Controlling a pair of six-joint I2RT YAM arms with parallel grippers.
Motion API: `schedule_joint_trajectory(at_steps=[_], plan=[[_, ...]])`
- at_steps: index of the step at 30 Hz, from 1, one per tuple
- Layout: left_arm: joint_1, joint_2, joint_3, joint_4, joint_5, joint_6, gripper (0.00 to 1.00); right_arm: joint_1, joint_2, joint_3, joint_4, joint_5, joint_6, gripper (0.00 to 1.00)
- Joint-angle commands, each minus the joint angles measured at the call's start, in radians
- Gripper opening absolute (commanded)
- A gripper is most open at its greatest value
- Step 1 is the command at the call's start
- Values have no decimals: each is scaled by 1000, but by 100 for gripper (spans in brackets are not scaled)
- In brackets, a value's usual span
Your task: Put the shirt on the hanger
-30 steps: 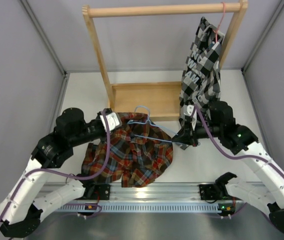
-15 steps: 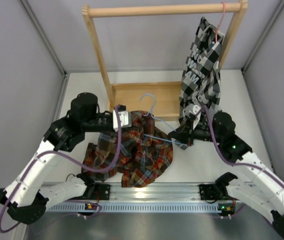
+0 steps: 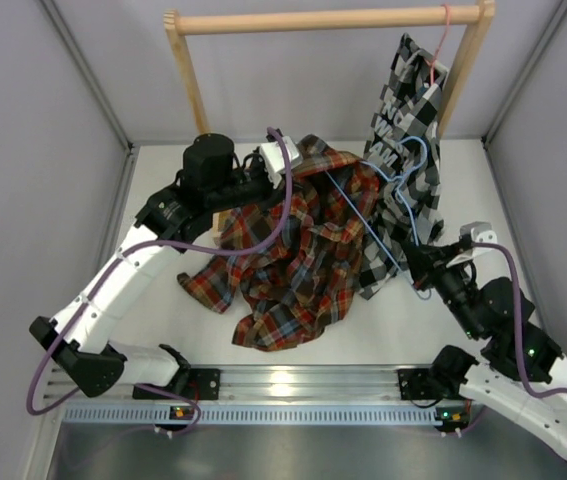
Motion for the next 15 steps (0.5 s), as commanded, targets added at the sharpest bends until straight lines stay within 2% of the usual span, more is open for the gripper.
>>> schedule_joint_trajectory(at_steps=[1, 2, 3, 6, 11, 15], plan=[[-3, -6, -46, 178, -121, -97, 0, 8, 13, 120, -224, 67, -14, 0], [-3, -1, -66, 181, -93, -97, 0, 7, 23, 146, -247, -18, -35, 0], [-3, -1, -73, 180, -79, -101, 0, 7, 38, 158, -272, -186, -61, 0], [-5, -18, -130, 180, -27, -103, 0, 8, 111, 191, -367, -407, -98, 0], [-5, -138, -256, 177, 17, -31, 0, 8, 167, 197, -369, -532, -138, 0], [-3, -247, -353, 177, -45, 28, 0, 4, 234, 235, -355, -701, -232, 0]])
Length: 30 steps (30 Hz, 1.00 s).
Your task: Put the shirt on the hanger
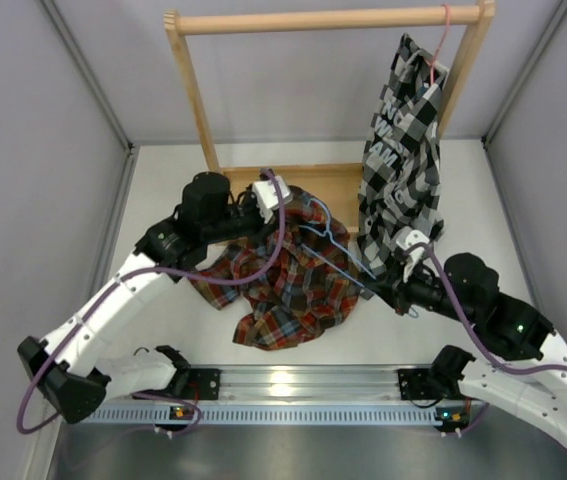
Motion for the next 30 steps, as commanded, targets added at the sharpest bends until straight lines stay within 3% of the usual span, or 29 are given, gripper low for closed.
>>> schedule_joint_trajectory(at_steps=[1, 6, 10, 20, 24, 30], plan=[[-3, -137, -43, 60, -55, 67, 0, -1, 62, 79, -6, -216, -102, 0], [-3, -188, -81, 8, -126, 128, 0, -76, 137, 151, -2, -432, -188, 0], [-3, -210, -94, 0, -53, 132, 0, -153, 190, 189, 98, -373, -153, 0], [-3, -201, -63, -15, 78, 81, 0, -188, 349, 148, 358, -569, -112, 0], [-3, -178, -12, -59, 93, 47, 0, -187, 360, 91, 513, -529, -28, 0], [-3, -152, 31, -118, 103, 6, 0, -171, 418, 93, 571, -498, -18, 0]])
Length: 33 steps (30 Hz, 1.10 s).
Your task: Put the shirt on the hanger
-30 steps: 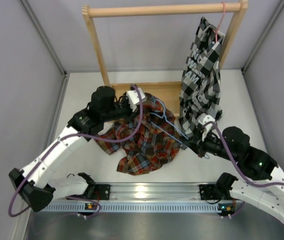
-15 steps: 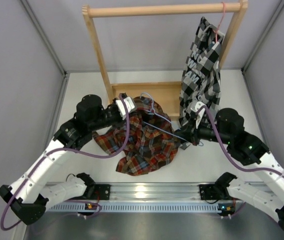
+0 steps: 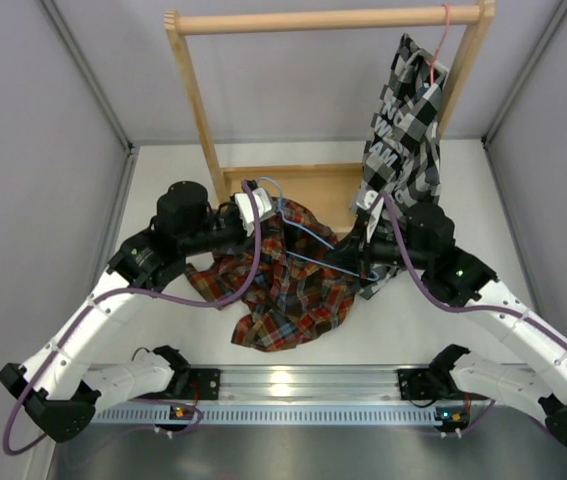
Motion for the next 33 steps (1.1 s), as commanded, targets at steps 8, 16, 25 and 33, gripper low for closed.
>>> schedule_joint_trajectory(at_steps=[8, 16, 25, 33], plan=[[-5, 6, 46, -61, -91, -117, 0, 11, -24, -121, 436, 9, 127, 0], [-6, 6, 81, -78, -133, -176, 3, 71, -30, -202, 582, 41, 177, 0], [-20, -54, 111, -78, -37, -111, 98, 97, -53, -328, 807, 138, 240, 0], [-19, -107, 122, -47, -249, 48, 98, 96, -79, -386, 890, 157, 283, 0]])
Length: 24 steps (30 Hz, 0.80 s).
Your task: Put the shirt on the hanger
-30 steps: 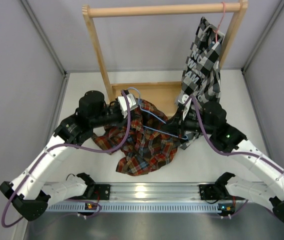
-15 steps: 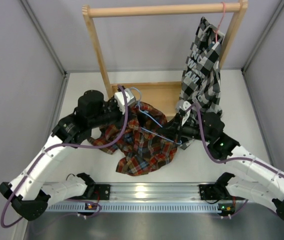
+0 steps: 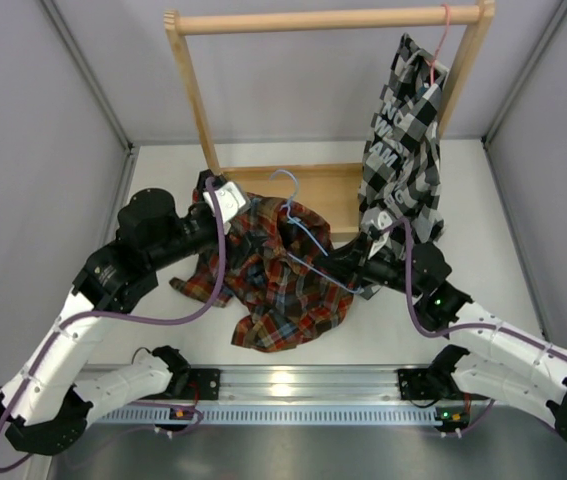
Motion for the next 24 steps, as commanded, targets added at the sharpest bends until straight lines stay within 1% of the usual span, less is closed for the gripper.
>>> schedule_joint_trajectory(at_steps=[1, 2, 4, 5, 6, 7, 9, 10, 11, 13, 14, 15, 18, 21, 24], plan=[[0, -27, 15, 97, -92, 115, 98, 10, -35, -15, 218, 3, 27, 0], [3, -25, 4, 122, -102, 158, 98, 8, -38, -20, 235, 1, 34, 0], [34, 2, 13, 121, -38, 212, 98, 8, -42, -26, 237, -2, 37, 0], [54, 24, 33, 92, 36, 267, 98, 8, -44, -28, 234, -8, 36, 0], [80, 68, 58, 67, 122, 287, 98, 8, -47, -31, 227, -10, 33, 0], [128, 88, 102, 47, 275, 303, 98, 8, -48, -35, 226, -11, 31, 0], [172, 136, 131, 35, 382, 320, 98, 7, -58, -39, 209, -19, 25, 0], [210, 150, 144, 35, 476, 323, 98, 7, -62, -40, 203, -22, 21, 0], [222, 180, 174, 9, 518, 346, 98, 7, -65, -43, 198, -33, 16, 0], [239, 208, 199, -23, 557, 367, 98, 3, -84, -49, 185, -36, 11, 0], [242, 232, 223, -49, 569, 405, 98, 2, -91, -52, 181, -42, 8, 0], [244, 242, 234, -104, 585, 421, 98, 0, -104, -54, 180, -45, 8, 0], [249, 254, 248, -171, 635, 465, 98, -1, -122, -52, 166, -48, -3, 0], [249, 254, 228, -171, 668, 472, 98, -1, -127, -48, 152, -60, -10, 0], [249, 269, 225, -172, 683, 462, 98, -1, -114, -42, 163, -114, -12, 0]])
